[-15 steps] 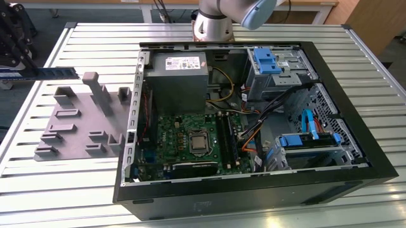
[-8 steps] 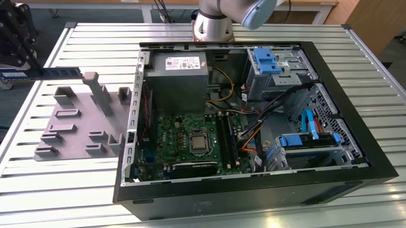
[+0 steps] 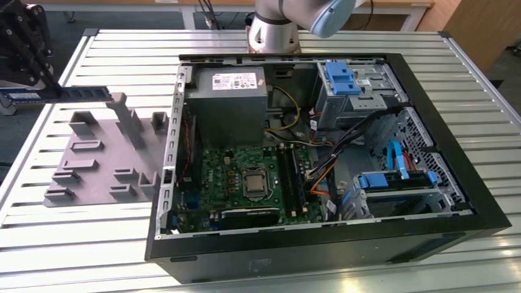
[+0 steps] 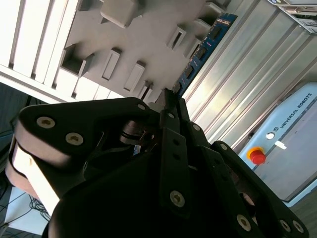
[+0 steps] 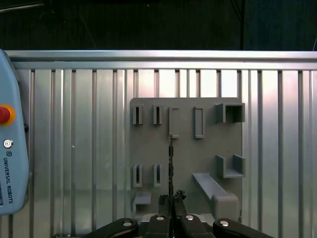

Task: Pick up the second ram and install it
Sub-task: 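Pick up the second ram and move it above second insertion slot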

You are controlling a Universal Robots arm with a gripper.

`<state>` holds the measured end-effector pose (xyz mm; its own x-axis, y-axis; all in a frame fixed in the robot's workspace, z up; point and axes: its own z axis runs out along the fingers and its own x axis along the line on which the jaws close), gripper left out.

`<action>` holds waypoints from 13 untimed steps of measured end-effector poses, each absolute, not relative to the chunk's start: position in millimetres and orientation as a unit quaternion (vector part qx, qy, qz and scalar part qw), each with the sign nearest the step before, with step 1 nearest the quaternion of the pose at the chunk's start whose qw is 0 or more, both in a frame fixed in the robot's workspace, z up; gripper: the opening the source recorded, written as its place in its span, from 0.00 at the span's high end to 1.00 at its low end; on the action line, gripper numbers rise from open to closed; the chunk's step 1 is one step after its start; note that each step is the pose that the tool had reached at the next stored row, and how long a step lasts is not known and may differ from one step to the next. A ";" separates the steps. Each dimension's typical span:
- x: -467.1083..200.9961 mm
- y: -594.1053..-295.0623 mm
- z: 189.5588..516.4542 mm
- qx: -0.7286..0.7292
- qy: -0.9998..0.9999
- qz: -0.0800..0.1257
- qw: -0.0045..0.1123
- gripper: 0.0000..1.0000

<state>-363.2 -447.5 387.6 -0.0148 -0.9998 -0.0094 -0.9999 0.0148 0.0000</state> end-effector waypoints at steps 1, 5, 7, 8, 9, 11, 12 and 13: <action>-362.2 -447.5 387.6 -0.702 0.712 0.003 0.003 0.86; -358.1 -447.6 387.6 -0.702 0.712 0.003 0.003 0.86; -356.1 -447.6 387.6 -0.702 0.712 0.003 0.003 0.86; -355.1 -447.5 387.6 -0.702 0.712 0.003 0.003 0.86; -354.1 -447.5 387.6 -0.702 0.712 0.003 0.003 0.86; -352.4 -447.6 387.6 -0.702 0.712 0.003 0.003 0.86; -351.5 -447.5 387.6 -0.702 0.712 0.003 0.003 0.86; -350.6 -447.6 387.6 -0.702 0.712 0.003 0.003 0.86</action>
<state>-350.6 -447.6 387.6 -0.0148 -0.9998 -0.0094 -0.9999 0.0148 0.0000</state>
